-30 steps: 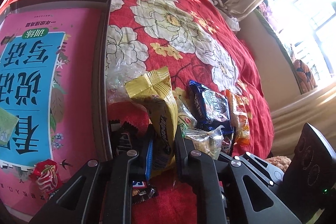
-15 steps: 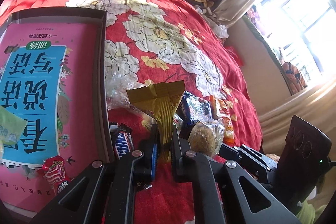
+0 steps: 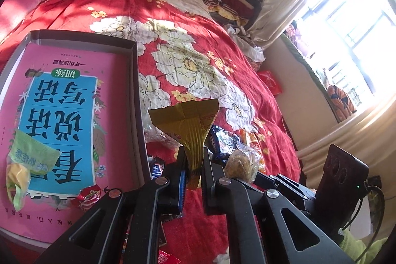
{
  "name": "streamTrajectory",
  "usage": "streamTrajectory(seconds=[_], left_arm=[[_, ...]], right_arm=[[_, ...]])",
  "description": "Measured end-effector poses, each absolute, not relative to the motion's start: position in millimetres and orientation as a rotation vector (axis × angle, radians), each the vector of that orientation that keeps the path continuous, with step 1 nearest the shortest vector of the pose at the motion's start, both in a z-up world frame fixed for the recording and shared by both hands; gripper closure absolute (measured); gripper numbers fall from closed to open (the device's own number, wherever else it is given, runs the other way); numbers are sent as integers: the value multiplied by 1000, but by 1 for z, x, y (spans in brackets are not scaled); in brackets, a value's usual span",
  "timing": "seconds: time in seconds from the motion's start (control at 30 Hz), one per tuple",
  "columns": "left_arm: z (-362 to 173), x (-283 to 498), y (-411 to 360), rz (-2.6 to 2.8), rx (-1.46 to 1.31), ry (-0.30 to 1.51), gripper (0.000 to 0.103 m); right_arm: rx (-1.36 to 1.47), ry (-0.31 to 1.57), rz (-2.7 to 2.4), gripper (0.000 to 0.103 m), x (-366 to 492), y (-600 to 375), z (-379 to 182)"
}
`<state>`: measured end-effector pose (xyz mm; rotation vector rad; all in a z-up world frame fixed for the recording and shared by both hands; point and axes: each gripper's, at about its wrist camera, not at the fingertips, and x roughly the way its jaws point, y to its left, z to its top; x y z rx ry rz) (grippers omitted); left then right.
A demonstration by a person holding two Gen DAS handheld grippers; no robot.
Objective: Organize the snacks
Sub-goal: 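Lift the clear pastry bag with right tool while left tool lifts the yellow wrapper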
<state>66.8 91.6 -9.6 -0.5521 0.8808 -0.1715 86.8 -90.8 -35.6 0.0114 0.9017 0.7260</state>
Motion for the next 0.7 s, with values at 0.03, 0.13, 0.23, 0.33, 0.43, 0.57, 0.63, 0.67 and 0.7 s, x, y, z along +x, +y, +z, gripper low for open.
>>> streamTrajectory(seconds=[0.03,0.13,0.23,0.33,0.43,0.57,0.63,0.67,0.7], left_arm=[[-8,65,94,-167,-553,875,93],[-4,61,101,-151,-559,864,93],[0,56,108,-136,-563,850,93],[5,51,116,-117,-561,835,93],[8,45,125,-95,-563,824,93],[11,38,138,-67,-575,811,93],[12,35,142,-52,-576,804,93],[13,34,144,-46,-575,802,93],[13,32,146,-39,-573,799,93]], right_arm=[[10,896,727,62,86,-91,-34],[4,875,733,62,84,-90,-30],[-8,853,742,62,80,-88,-27],[-15,838,754,62,78,-86,-24],[-24,828,768,62,75,-82,-21],[-34,822,794,62,70,-77,-19],[-41,818,809,62,66,-74,-17],[-43,815,816,62,64,-72,-16],[-44,813,822,62,62,-71,-15]])
